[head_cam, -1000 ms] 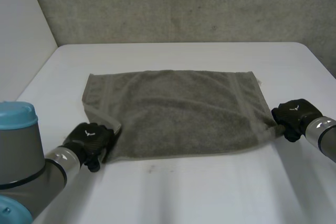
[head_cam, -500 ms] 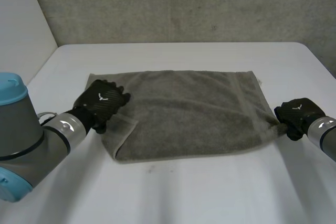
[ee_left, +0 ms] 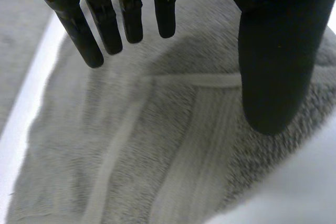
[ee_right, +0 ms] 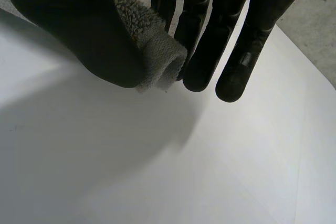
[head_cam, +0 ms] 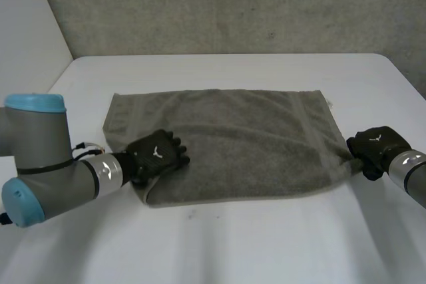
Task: Fold the towel.
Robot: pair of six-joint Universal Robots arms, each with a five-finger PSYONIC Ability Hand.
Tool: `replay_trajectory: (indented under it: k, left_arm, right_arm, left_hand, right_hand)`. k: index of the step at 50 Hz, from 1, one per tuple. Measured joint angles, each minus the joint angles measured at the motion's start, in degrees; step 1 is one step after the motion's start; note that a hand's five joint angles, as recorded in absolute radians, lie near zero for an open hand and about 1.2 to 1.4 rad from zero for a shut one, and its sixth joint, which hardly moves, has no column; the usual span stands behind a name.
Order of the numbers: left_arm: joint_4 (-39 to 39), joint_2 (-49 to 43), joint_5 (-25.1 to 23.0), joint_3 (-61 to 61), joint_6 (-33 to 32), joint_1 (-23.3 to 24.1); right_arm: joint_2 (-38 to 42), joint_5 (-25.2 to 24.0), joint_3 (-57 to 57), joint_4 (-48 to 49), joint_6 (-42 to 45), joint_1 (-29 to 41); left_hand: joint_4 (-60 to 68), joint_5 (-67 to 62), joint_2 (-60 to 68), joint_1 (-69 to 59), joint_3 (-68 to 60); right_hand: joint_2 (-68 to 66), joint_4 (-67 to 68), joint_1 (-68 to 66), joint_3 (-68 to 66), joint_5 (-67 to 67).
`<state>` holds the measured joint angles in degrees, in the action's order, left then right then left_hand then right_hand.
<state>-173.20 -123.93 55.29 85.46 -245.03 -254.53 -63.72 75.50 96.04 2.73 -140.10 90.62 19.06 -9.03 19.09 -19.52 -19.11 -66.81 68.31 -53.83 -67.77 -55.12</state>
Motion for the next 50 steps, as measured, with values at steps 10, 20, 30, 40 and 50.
replay_trajectory:
  k: [10,20,30,40,50]
  left_arm:
    - [4.3,-5.6,0.9,-4.5,-6.9,0.1]
    - [0.9,-4.8,1.1,-5.2,-1.1,-0.4]
    - [-1.8,-4.2,1.3,-5.4,0.7,-2.3]
    - [-1.9,-4.3,2.9,-5.9,0.3,-2.9]
    - [-2.2,-3.8,4.6,-5.9,0.0,-3.5]
  right_arm:
    - [0.0,0.0,0.3,0.0,0.0,0.1]
    - [0.3,0.0,0.4,0.0,0.5,0.3]
    - [0.6,0.0,0.5,0.0,0.8,0.4]
    - [0.6,0.0,0.6,0.0,0.9,0.5]
    - [0.7,0.0,0.8,0.0,1.2,0.5]
  left_hand:
    - [16.8,-16.5,16.8,-9.8,-16.8]
    - [18.8,-18.7,18.7,-17.2,-18.7]
    - [18.5,-18.4,18.4,-17.7,-18.4]
    - [17.8,-17.9,17.9,-17.4,-17.9]
    - [23.5,-23.4,23.6,-23.2,-23.5]
  right_hand:
    - [0.0,0.0,0.0,0.0,-0.3]
    - [0.0,0.0,0.0,0.0,-0.3]
    - [0.0,0.0,0.0,0.0,-0.3]
    - [0.0,0.0,0.0,0.0,-0.3]
    - [0.0,0.0,0.0,0.0,-0.3]
